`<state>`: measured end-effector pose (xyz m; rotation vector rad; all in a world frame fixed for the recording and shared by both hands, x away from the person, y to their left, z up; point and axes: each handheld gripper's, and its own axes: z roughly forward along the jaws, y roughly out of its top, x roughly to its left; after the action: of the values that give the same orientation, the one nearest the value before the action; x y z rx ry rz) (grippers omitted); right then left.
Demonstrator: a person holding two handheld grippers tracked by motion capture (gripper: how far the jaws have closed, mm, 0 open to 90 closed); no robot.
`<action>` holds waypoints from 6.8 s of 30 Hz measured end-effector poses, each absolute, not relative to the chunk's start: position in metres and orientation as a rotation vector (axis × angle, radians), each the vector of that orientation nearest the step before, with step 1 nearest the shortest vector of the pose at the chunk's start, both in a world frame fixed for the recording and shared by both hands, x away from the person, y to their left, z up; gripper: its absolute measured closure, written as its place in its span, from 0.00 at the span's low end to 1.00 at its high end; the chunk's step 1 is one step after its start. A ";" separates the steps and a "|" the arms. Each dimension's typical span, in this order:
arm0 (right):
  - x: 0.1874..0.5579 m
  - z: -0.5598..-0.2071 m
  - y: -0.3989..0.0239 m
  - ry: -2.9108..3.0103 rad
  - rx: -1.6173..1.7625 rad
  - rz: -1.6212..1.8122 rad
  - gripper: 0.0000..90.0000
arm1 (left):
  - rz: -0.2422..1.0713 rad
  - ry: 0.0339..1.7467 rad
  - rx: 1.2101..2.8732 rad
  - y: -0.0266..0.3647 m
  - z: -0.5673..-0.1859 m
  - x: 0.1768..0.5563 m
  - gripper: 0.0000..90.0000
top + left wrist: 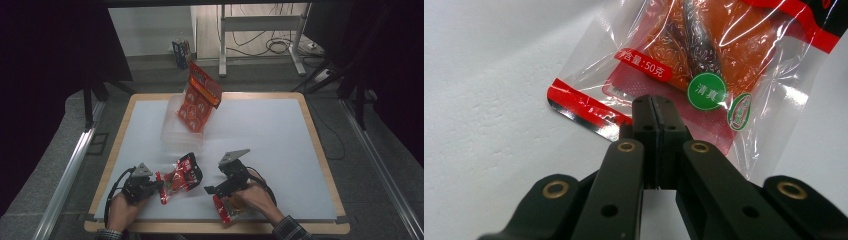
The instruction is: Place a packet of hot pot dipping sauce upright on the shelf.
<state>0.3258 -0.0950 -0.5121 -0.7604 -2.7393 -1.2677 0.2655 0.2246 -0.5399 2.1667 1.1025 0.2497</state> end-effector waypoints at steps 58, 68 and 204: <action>0.350 -0.474 -0.050 -2.658 -0.778 -1.282 0.77 | 0.422 0.958 2.078 0.220 -0.526 0.257 0.19; 0.355 -0.459 -0.081 -2.649 -0.817 -1.294 0.78 | 0.488 0.999 2.064 0.222 -0.526 0.259 0.05; 0.412 -0.432 -0.056 -2.917 -0.659 -1.354 0.04 | 0.459 1.005 2.126 0.217 -0.531 0.262 0.03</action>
<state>0.4118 -0.0563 -0.4322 -0.6586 -2.9167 -1.3542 0.2620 0.2166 -0.5309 2.1258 1.0055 0.4589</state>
